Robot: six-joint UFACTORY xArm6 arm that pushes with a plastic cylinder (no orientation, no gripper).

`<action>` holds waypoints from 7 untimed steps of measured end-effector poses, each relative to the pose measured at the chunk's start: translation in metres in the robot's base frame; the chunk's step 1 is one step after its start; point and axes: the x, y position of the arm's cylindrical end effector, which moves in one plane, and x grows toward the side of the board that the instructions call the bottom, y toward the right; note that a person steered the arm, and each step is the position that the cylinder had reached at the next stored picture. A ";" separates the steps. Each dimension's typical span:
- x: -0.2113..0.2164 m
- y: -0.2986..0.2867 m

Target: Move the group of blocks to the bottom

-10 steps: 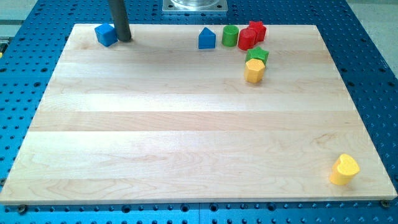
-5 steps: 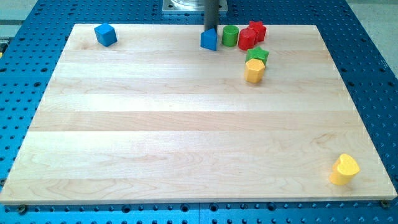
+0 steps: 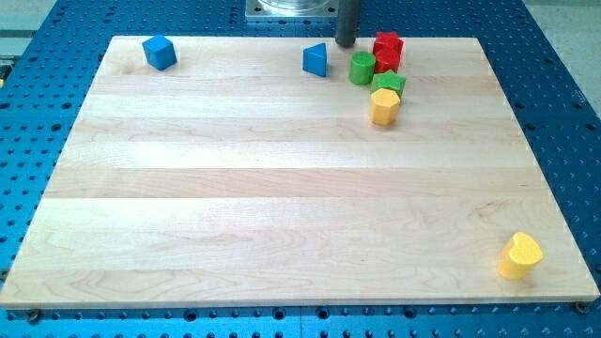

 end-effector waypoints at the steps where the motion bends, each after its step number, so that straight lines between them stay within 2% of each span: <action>1: 0.000 0.045; 2: 0.000 0.085; 3: 0.027 0.078; 4: 0.054 0.030; 5: 0.046 0.032; 6: 0.105 0.019; 7: 0.113 0.008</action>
